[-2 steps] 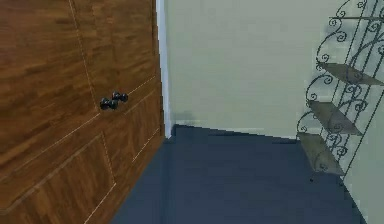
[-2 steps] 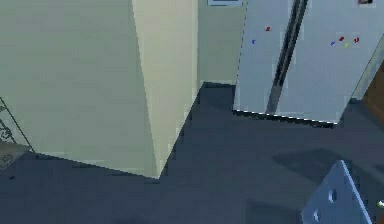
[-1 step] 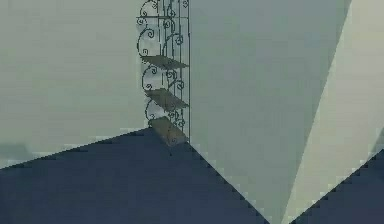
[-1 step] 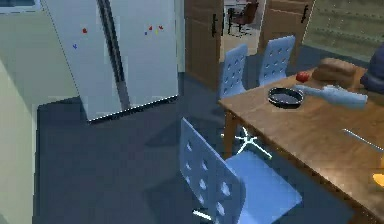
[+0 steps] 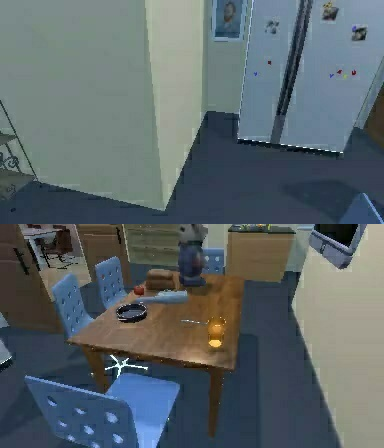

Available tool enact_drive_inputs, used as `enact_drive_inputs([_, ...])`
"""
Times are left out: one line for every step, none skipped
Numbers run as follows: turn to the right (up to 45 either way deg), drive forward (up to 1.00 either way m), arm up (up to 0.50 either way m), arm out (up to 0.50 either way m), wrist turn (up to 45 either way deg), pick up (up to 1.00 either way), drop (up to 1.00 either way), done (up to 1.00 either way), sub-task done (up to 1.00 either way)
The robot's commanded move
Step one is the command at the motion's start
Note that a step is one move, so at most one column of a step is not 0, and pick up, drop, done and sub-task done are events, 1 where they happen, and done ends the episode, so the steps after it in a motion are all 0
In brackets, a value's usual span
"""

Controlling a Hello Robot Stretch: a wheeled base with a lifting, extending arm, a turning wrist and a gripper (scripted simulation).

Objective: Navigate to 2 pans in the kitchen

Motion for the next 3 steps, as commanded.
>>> enact_drive_inputs([0.0,0.75,0.0,0.0,0.0,0.0,0.0,0.0,0.0])
enact_drive_inputs([45.0,0.0,0.0,0.0,0.0,0.0,0.0,0.0,0.0])
enact_drive_inputs([33.0,0.0,0.0,0.0,0.0,0.0,0.0,0.0,0.0])
